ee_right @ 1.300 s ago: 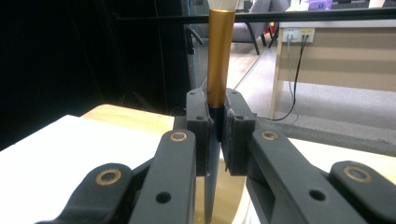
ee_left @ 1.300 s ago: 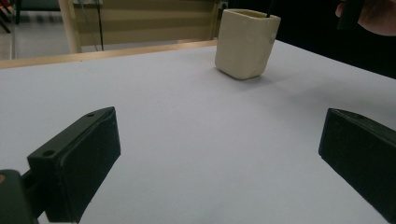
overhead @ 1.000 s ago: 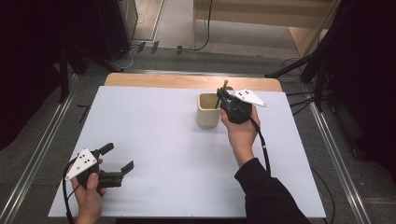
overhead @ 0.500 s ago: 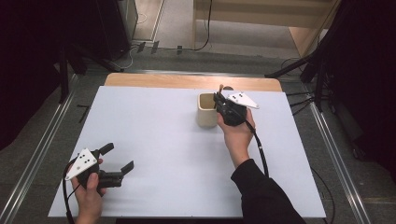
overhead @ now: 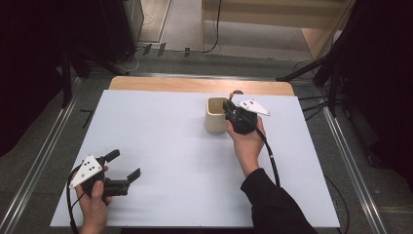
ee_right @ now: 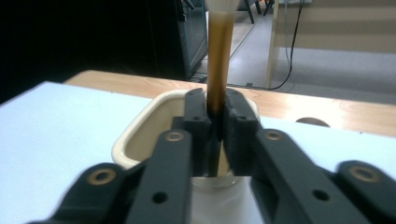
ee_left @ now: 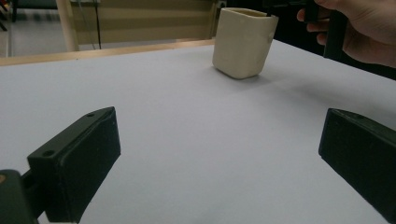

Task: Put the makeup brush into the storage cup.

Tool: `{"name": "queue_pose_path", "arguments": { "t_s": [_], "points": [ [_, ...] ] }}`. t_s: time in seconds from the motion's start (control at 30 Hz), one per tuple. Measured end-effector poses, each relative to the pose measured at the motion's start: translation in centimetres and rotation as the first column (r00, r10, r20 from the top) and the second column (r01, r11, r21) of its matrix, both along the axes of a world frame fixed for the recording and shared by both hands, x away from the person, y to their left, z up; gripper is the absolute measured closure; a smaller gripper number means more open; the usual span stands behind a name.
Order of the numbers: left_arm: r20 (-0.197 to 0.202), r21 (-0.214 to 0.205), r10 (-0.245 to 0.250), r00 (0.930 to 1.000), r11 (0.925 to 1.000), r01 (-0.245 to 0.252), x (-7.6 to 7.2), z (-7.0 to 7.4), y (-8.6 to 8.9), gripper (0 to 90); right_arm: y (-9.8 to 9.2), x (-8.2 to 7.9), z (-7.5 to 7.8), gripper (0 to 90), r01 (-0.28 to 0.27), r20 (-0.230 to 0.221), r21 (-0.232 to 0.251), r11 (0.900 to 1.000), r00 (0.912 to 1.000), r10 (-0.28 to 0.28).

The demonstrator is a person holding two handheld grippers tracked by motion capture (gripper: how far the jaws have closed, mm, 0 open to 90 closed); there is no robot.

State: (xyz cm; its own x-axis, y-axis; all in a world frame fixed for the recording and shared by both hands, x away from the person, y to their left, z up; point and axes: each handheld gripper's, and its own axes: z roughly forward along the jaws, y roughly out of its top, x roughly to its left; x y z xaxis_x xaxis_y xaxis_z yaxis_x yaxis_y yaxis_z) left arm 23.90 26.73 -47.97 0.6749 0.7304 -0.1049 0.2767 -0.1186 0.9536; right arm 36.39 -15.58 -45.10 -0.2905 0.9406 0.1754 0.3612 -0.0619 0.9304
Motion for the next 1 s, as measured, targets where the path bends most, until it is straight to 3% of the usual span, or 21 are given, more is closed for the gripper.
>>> {"name": "queue_pose_path", "arguments": {
  "t_s": [0.03,0.07,0.2,0.37,0.5,0.73,0.83,0.9,1.0],
  "points": [
    [0.0,0.002,0.001,1.0,1.0,-0.001,0.0,0.0,0.1,0.0,-0.2,-0.4,0.0,69.2,0.007,0.018,0.047,0.9989,0.9998,-0.008],
    [0.001,-0.001,0.003,1.0,1.0,-0.003,0.0,0.0,0.1,0.0,-0.4,-0.6,0.0,66.9,0.006,0.03,0.061,0.9981,0.9995,-0.008],
    [-0.001,0.001,0.006,1.0,1.0,-0.006,0.1,0.0,0.1,0.0,-0.8,-1.3,0.1,53.0,-0.006,0.053,0.038,0.9993,0.9986,0.004],
    [0.0,0.002,0.006,1.0,1.0,-0.006,0.0,0.0,0.0,0.0,-1.9,-2.5,0.1,46.8,-0.011,0.108,0.08,0.9968,0.9942,0.002],
    [-0.001,0.003,0.007,1.0,1.0,-0.007,0.0,0.0,-0.1,0.0,-2.5,-3.3,-0.1,41.0,-0.02,0.141,0.053,0.9984,0.99,0.013],
    [0.0,0.005,0.009,1.0,1.0,-0.009,0.1,0.0,0.1,0.0,-3.5,-4.6,-0.3,33.0,-0.034,0.138,0.101,0.9943,0.9903,0.019],
    [0.001,0.005,0.009,1.0,0.9999,-0.01,0.0,0.0,0.0,0.0,-3.6,-5.2,-0.2,25.7,-0.04,0.141,0.099,0.9943,0.9897,0.026],
    [0.002,0.004,0.01,0.9999,0.9999,-0.01,0.0,0.0,0.0,0.0,-3.6,-5.6,-0.2,18.8,-0.041,0.136,0.066,0.9969,0.9902,0.032],
    [0.0,0.004,0.009,1.0,0.9999,-0.009,0.0,0.0,-0.1,0.0,-3.8,-6.3,-0.4,17.9,-0.044,0.125,0.048,0.9979,0.9914,0.037]
  ]
}}
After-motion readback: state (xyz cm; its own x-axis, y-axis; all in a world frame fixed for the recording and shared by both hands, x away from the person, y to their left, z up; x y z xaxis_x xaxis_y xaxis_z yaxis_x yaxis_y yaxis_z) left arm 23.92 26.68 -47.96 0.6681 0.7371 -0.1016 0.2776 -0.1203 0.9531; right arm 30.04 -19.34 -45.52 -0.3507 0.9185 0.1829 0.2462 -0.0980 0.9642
